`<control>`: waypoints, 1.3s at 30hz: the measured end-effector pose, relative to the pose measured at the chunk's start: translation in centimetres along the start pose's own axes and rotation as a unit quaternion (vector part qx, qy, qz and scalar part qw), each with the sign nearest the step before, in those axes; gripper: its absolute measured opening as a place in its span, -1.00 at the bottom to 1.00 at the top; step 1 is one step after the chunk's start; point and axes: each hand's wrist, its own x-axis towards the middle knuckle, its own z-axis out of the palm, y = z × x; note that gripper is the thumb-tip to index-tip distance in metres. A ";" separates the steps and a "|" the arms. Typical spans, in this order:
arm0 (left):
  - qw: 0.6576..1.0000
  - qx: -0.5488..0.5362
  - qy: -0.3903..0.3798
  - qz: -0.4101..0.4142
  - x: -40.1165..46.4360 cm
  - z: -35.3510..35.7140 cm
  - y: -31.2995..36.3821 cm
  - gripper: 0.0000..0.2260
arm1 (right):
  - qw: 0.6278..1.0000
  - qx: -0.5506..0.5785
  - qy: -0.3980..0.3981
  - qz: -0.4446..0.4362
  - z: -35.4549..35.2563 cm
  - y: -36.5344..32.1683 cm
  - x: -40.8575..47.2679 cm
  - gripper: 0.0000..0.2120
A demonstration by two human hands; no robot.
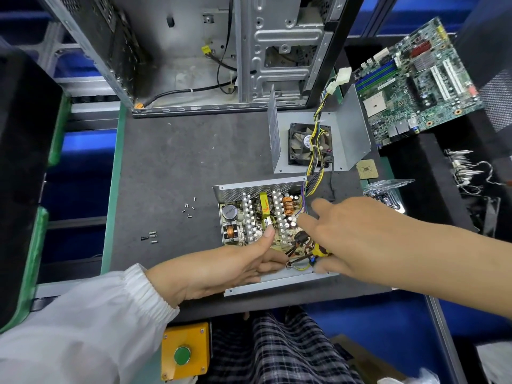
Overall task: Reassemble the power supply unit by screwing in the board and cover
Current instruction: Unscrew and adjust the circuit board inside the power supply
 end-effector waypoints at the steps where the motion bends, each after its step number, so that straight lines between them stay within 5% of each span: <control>1: 1.000 0.000 -0.001 0.000 0.0 0.0 -0.1 -0.22 | 1.000 0.020 -0.015 0.000 -0.2 0.1 -0.2 -0.68; 10: 1.000 -0.004 -0.008 0.006 0.4 -0.1 -0.4 -0.16 | 0.998 -0.064 0.007 0.014 -1.3 -0.5 0.0 -0.95; 15: 1.000 -0.001 -0.008 0.006 0.3 -0.1 -0.3 -0.17 | 0.999 0.031 -0.031 -0.001 -1.0 0.2 -0.6 -0.70; 22: 1.000 -0.014 -0.012 0.013 0.2 -0.4 -0.6 -0.16 | 0.999 -0.047 -0.012 -0.005 -1.6 -0.5 -0.8 -0.94; 24: 1.000 -0.014 -0.013 0.012 0.3 -0.3 -0.6 -0.17 | 0.998 -0.069 -0.008 -0.010 -1.8 -0.8 -0.7 -0.82; 27: 1.000 -0.006 -0.012 0.010 0.4 -0.3 -0.6 -0.19 | 0.998 -0.052 -0.019 -0.018 -1.8 -1.2 -0.5 -0.92; 31: 1.000 -0.011 -0.015 0.011 0.4 -0.3 -0.7 -0.18 | 0.998 -0.026 -0.046 -0.019 -2.1 -1.3 -0.4 -0.61; 36: 0.999 -0.021 -0.015 0.025 0.5 -0.2 -0.7 -0.18 | 0.996 -0.069 -0.029 -0.041 -2.7 -1.7 -0.2 -0.88; 39: 0.999 -0.007 -0.019 0.035 0.4 -0.4 -0.9 -0.19 | 0.996 -0.075 -0.034 -0.044 -2.7 -2.1 0.0 -0.67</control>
